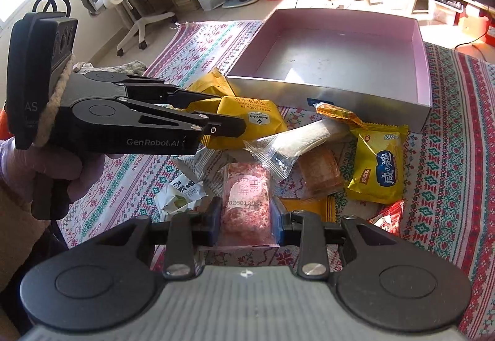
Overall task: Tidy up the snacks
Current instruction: 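Grasp the yellow pillow bag with the left tool while the right grasps the pink pack, then lower the yellow bag into the box with the left tool while the right releases the pink pack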
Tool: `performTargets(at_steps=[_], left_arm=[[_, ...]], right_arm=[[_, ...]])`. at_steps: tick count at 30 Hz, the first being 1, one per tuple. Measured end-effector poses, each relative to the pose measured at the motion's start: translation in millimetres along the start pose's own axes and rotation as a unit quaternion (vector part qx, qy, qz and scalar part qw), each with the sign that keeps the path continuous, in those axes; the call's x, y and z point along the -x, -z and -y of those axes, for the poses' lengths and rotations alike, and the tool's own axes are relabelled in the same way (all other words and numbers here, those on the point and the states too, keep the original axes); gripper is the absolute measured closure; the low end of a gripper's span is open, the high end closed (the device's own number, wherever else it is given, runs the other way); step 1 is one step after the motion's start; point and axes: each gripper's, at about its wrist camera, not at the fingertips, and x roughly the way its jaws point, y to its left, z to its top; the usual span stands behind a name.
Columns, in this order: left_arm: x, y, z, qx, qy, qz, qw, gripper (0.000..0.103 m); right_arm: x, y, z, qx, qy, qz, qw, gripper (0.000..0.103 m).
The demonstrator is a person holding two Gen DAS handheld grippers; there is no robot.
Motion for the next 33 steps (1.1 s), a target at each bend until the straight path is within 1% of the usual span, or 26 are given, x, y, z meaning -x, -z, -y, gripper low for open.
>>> performTargets(at_steps=[2, 4, 7, 12, 16, 22, 26, 33], left_arm=[[-2, 1, 3, -0.018, 0.001, -0.009, 0.9998, 0.050], [-7, 3, 5, -0.025, 0.004, -0.021, 0.9995, 0.049], [-17, 6, 8, -0.036, -0.014, -0.027, 0.9989, 0.047], [-23, 6, 11, -0.036, -0.027, -0.008, 0.9990, 0.046], [-16, 3, 11, -0.033, -0.023, 0.007, 0.9992, 0.052], [-5, 0, 12, -0.023, -0.021, 0.022, 0.9993, 0.055], [9, 0, 12, -0.013, -0.012, 0.032, 0.9993, 0.055], [31, -5, 9, 0.002, -0.009, 0.062, 0.9980, 0.055]], right_arm=[[0, -1, -1, -0.002, 0.001, 0.002, 1.000, 0.074], [-1, -1, -1, -0.003, 0.004, 0.002, 1.000, 0.074], [-5, -1, 0, -0.003, 0.013, -0.004, 1.000, 0.074], [-13, 0, 3, -0.011, 0.026, -0.018, 0.999, 0.074], [-9, -2, 5, -0.015, 0.025, -0.012, 1.000, 0.074], [1, -1, 6, -0.021, 0.022, 0.006, 1.000, 0.074], [12, 0, 6, -0.024, 0.010, 0.023, 0.999, 0.074], [31, -4, 2, -0.031, -0.010, 0.063, 0.997, 0.074]])
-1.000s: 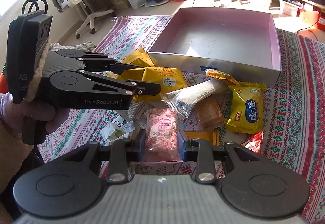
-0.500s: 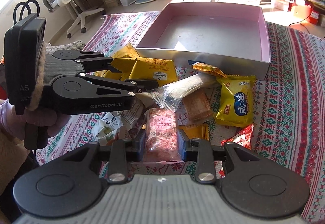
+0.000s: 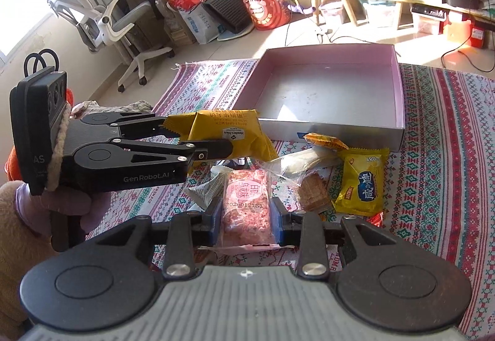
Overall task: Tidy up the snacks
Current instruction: 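Lower the yellow bag into the box with the left tool while the right releases the pink pack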
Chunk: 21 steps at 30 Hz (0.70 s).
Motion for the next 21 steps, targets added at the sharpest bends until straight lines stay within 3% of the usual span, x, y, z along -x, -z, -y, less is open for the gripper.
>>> performTargets(at_steps=[7, 21], left_arm=[[1, -11, -8, 0.023, -0.015, 0.023, 0.9994, 0.055], [-57, -22, -19, 0.068, -0.077, 0.037, 0.9940, 0.055]], right_arm=[[9, -17, 9, -0.015, -0.002, 0.039, 0.999, 0.074], [-44, -53, 59, -0.074, 0.091, 0.107, 0.987, 0.074]])
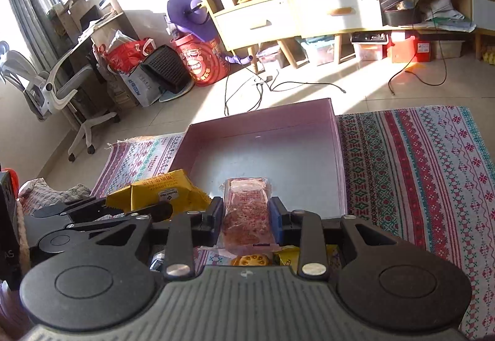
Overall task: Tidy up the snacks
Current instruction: 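Lower the yellow bag into the box with the left tool while the right releases the pink pack, then grasp the red wrapped snack with the left tool while the right moves toward a white bag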
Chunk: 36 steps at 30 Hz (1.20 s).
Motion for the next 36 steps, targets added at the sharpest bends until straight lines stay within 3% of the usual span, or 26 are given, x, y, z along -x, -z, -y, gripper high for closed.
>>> performTargets(at_steps=[20, 22, 24, 27, 36], left_arm=[[-33, 5, -7, 0.009, -0.021, 0.007, 0.9997, 0.049], [-33, 6, -6, 0.008, -0.022, 0.003, 0.9997, 0.036], [-30, 5, -4, 0.004, -0.020, 0.003, 0.9998, 0.021], [-26, 4, 2, -0.007, -0.017, -0.001, 0.9998, 0.011], [-4, 7, 4, -0.006, -0.003, -0.013, 0.9999, 0.001]], right_arm=[[-33, 2, 13, 0.012, 0.059, 0.013, 0.998, 0.073], [-31, 0, 12, 0.008, 0.060, 0.018, 0.998, 0.067], [-28, -1, 12, 0.007, 0.058, 0.025, 0.998, 0.047], [-22, -2, 10, 0.011, 0.056, 0.031, 0.998, 0.035], [5, 3, 6, 0.032, 0.062, 0.053, 0.996, 0.005]])
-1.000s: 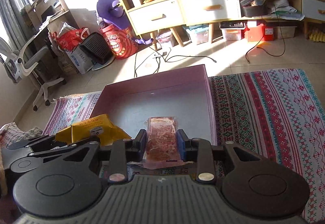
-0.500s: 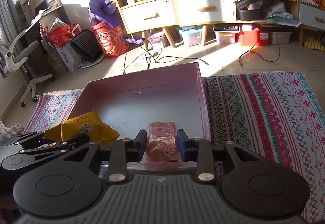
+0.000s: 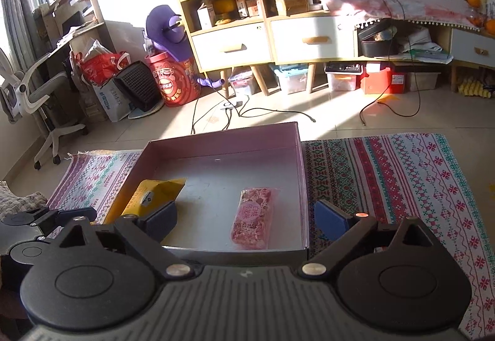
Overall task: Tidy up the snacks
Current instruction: 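Grasp the red wrapped snack with the left tool while the right moves toward a white bag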
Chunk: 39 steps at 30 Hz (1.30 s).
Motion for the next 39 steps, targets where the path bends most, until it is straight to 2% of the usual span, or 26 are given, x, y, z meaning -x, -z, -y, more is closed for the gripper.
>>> performTargets(at_steps=[3, 9, 16, 23, 31, 34, 39], left_arm=[[9, 5, 1, -0.014, -0.001, -0.002, 0.9999, 0.000], [31, 16, -1, -0.023, 0.007, -0.008, 0.9997, 0.000], [53, 29, -3, -0.027, 0.009, -0.018, 0.9994, 0.000], [69, 42, -7, -0.050, 0.004, -0.039, 0.9980, 0.000], [88, 69, -15, -0.060, 0.015, -0.082, 0.9948, 0.000], [92, 82, -16, -0.076, 0.018, -0.106, 0.9912, 0.000], [96, 94, -18, -0.092, 0.051, -0.157, 0.9820, 0.000]], right_arm=[[10, 5, 3, 0.004, 0.004, 0.005, 1.000, 0.001], [28, 14, 10, 0.006, 0.008, 0.012, 1.000, 0.001], [47, 26, 11, 0.006, -0.008, 0.007, 1.000, 0.001], [60, 43, 0, 0.052, -0.025, -0.010, 0.998, 0.001], [69, 64, -14, 0.085, -0.048, -0.030, 0.995, 0.001], [68, 72, -21, 0.097, -0.058, -0.042, 0.993, 0.001], [66, 84, -37, 0.125, -0.075, -0.054, 0.988, 0.001]])
